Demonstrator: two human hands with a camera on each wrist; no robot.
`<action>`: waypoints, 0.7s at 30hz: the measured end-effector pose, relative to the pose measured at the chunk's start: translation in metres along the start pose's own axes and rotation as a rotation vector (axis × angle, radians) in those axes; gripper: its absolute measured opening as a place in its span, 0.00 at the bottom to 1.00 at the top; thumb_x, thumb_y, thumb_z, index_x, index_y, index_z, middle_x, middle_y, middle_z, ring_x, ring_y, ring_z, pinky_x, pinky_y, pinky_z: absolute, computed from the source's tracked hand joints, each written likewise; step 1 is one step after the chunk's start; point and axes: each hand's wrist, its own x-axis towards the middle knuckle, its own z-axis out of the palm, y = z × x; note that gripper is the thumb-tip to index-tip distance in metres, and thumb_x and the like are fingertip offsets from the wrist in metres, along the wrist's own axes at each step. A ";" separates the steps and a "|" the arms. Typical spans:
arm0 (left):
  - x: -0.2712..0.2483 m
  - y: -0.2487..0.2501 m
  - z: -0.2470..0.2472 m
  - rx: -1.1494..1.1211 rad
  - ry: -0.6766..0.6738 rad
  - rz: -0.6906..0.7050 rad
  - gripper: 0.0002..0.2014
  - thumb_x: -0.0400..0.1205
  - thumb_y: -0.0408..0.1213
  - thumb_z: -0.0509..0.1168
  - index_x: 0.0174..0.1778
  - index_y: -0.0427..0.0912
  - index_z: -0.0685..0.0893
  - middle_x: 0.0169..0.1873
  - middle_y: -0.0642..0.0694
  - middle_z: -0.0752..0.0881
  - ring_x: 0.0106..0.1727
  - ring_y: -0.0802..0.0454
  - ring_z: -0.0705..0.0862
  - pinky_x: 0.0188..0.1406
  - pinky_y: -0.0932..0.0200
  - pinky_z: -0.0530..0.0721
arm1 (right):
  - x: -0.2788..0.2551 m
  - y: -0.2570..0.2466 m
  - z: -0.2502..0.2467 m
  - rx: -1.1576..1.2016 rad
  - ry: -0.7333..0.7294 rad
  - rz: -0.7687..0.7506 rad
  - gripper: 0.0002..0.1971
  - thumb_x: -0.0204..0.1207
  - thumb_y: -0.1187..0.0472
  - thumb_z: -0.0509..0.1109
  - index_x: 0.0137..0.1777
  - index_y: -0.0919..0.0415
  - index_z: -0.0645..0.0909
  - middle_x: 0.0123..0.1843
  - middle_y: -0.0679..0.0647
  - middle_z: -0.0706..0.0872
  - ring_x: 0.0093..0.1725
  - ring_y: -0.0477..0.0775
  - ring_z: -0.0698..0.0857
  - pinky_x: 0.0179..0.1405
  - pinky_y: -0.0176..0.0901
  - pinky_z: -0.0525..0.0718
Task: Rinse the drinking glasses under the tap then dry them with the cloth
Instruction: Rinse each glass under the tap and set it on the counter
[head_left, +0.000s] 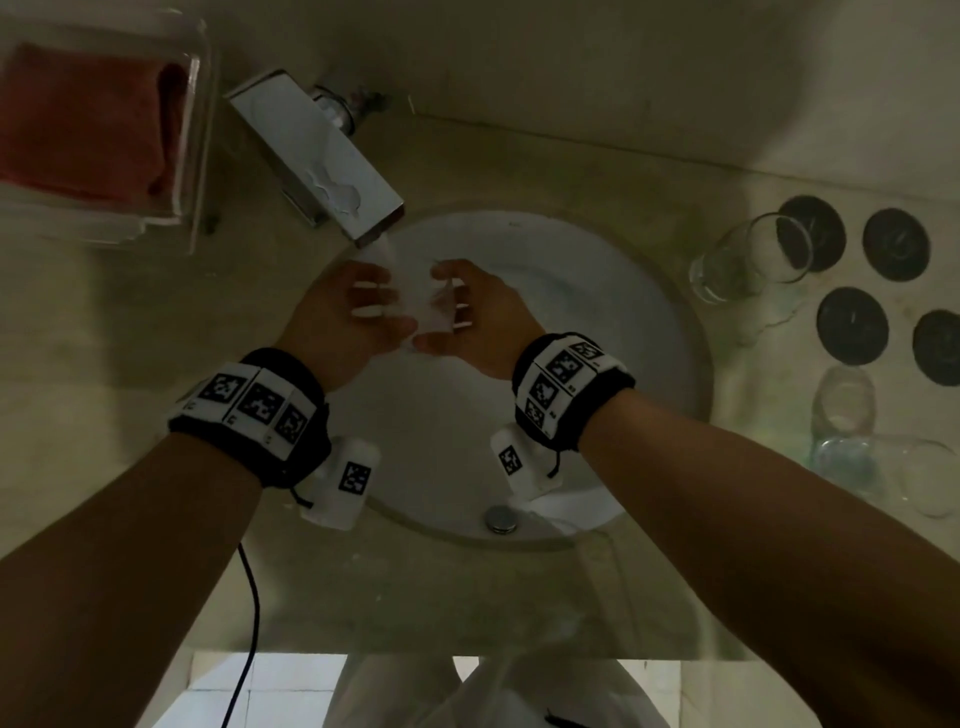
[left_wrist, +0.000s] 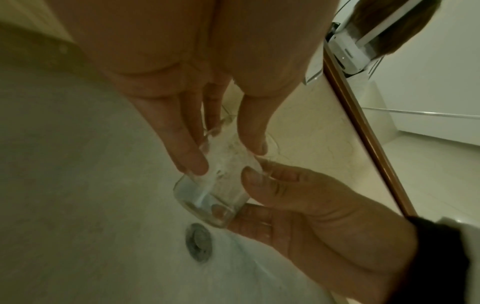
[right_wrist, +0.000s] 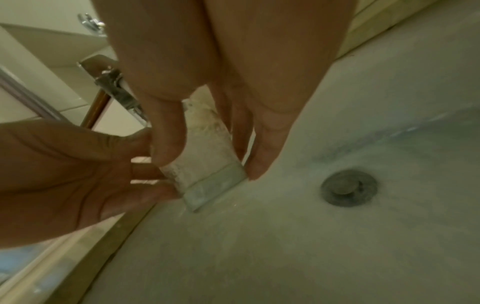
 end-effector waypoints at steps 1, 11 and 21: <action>0.000 -0.001 -0.001 0.007 -0.001 0.026 0.19 0.76 0.15 0.70 0.54 0.42 0.78 0.48 0.47 0.84 0.42 0.56 0.86 0.36 0.64 0.88 | 0.000 0.000 0.000 -0.001 0.020 -0.024 0.41 0.61 0.58 0.88 0.74 0.54 0.74 0.62 0.57 0.85 0.59 0.61 0.88 0.61 0.63 0.88; 0.002 -0.004 -0.008 0.126 0.016 0.149 0.32 0.69 0.25 0.81 0.67 0.48 0.78 0.58 0.58 0.82 0.59 0.52 0.85 0.53 0.57 0.88 | 0.004 -0.010 0.004 -0.001 0.086 -0.131 0.43 0.52 0.53 0.86 0.71 0.46 0.75 0.62 0.51 0.87 0.61 0.56 0.88 0.60 0.63 0.89; 0.001 -0.006 -0.007 0.090 0.012 0.165 0.32 0.70 0.24 0.80 0.65 0.51 0.77 0.55 0.63 0.81 0.54 0.65 0.83 0.41 0.73 0.86 | 0.005 -0.005 0.005 0.010 0.091 -0.128 0.46 0.51 0.54 0.86 0.74 0.51 0.74 0.64 0.54 0.87 0.62 0.58 0.87 0.62 0.64 0.87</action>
